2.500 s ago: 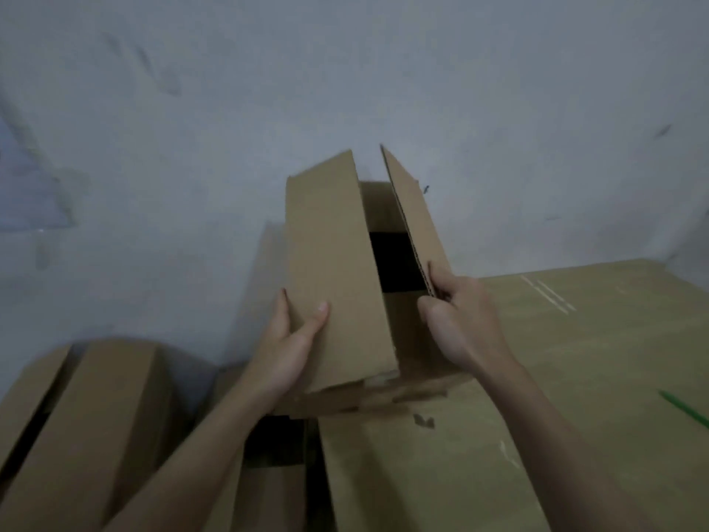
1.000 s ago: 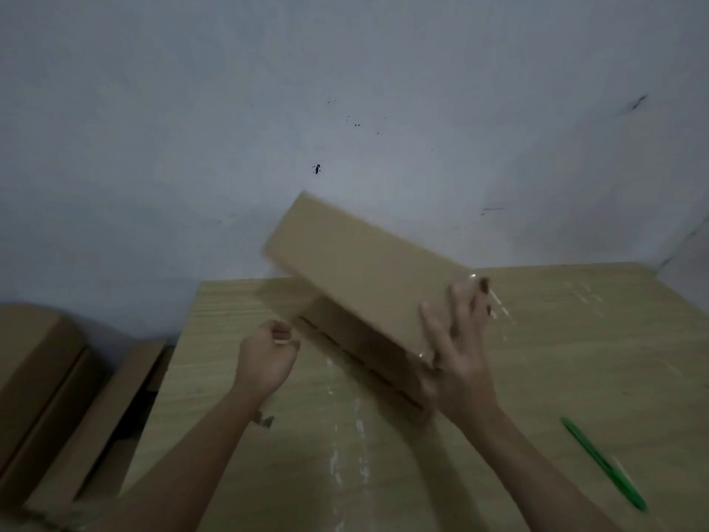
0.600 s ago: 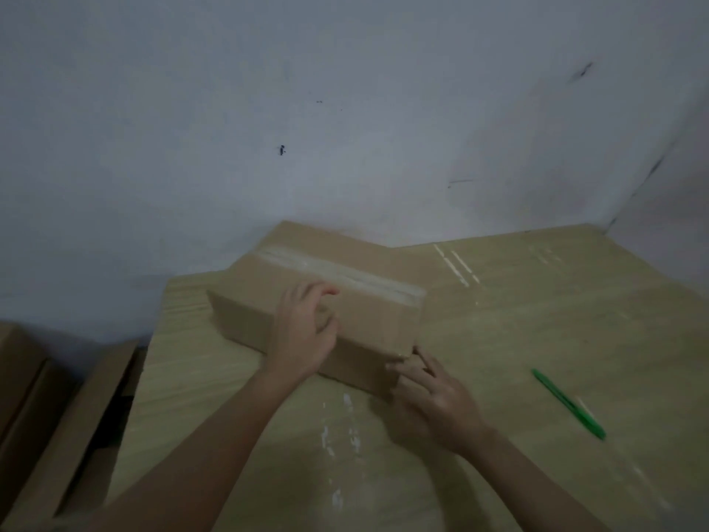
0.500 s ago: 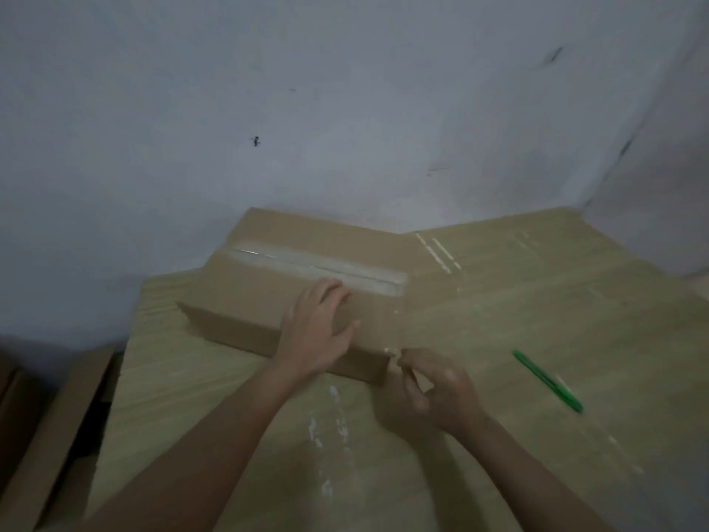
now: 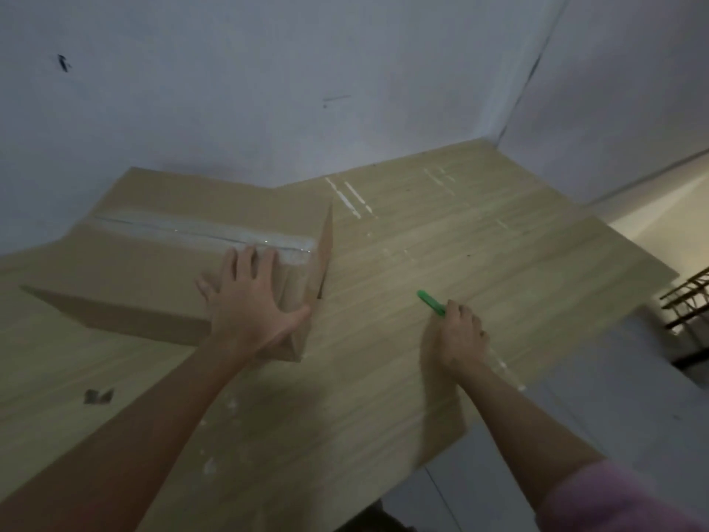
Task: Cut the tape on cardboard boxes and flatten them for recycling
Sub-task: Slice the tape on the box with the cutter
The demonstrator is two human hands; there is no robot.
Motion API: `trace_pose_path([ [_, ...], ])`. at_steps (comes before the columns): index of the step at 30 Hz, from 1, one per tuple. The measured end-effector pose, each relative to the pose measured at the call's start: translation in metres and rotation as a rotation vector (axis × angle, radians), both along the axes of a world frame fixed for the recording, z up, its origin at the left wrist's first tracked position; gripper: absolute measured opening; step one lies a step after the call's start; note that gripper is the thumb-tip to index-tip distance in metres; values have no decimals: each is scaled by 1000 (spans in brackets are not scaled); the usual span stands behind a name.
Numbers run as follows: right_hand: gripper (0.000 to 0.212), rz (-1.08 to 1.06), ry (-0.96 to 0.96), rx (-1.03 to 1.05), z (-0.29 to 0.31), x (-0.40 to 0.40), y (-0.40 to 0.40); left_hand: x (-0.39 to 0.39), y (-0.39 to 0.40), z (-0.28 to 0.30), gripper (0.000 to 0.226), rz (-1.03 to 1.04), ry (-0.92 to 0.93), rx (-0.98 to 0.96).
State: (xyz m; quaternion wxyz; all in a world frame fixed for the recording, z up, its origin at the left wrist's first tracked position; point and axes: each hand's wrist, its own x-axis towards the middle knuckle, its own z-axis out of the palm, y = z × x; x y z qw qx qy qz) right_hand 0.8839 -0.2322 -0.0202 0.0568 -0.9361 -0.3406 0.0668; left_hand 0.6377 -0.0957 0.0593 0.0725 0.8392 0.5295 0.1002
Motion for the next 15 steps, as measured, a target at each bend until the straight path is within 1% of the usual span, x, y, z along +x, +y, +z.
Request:
trace_pose_path([
  [3, 30, -3, -22, -51, -4, 15, 4, 6, -10, -6, 94, -21, -20, 78],
  [5, 30, 19, 25, 15, -2, 23, 16, 8, -15, -8, 97, -22, -36, 94],
  [6, 30, 32, 90, 93, 0, 26, 24, 10, -17, -7, 98, -22, -23, 90],
  [8, 29, 113, 208, 320, 13, 25, 48, 13, -21, -5, 100, -4, 0, 84],
  [12, 23, 395, 253, 870, 67, -5, 103, 11, -30, -1, 100, -20, -16, 44],
  [13, 24, 459, 304, 955, 83, -16, 114, 9, -31, -3, 99, -35, -18, 47],
  [15, 22, 590, 401, 1021, 109, -38, 131, 4, -34, -5, 96, -66, -8, 54],
])
